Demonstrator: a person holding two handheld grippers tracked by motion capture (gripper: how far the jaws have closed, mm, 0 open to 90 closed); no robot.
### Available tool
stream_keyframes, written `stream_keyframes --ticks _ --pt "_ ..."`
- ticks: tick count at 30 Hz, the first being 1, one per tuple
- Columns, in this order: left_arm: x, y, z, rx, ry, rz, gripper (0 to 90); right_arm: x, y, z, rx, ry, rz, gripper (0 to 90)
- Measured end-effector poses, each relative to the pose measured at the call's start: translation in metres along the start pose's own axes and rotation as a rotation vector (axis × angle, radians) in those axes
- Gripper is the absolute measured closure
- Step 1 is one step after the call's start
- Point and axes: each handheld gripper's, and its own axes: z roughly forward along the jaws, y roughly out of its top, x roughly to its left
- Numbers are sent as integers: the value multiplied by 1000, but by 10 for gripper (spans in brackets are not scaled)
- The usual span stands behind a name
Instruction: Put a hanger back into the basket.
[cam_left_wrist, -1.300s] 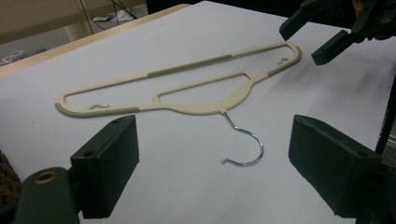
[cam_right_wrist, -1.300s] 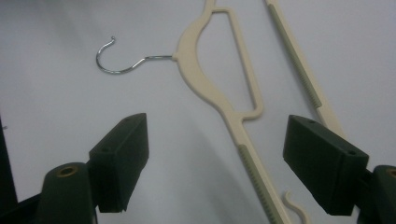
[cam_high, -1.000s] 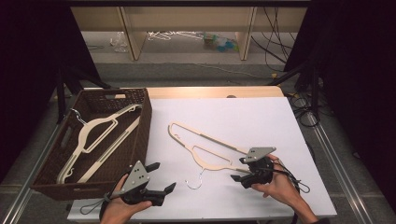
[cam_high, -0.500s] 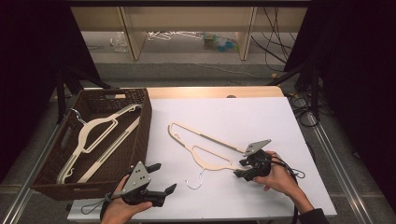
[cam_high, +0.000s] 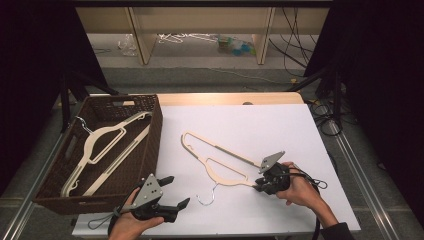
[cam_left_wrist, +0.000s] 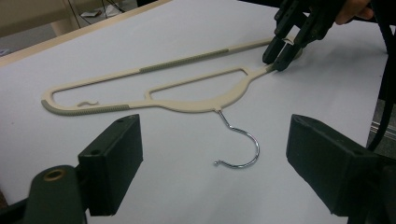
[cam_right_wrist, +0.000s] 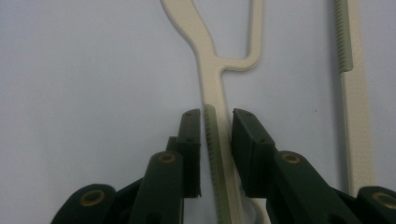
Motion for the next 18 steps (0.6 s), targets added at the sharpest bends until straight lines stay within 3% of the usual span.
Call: stream_keyframes --ticks 4,11,18 --pt "-3 0 3 10 -8 1 187 -3 0 1 2 20 -17 731" --pt "-2 -1 5 24 -19 15 188 -6 7 2 60 53 -26 731" --pt "0 0 5 24 -5 15 189 -3 10 2 75 28 -35 789"
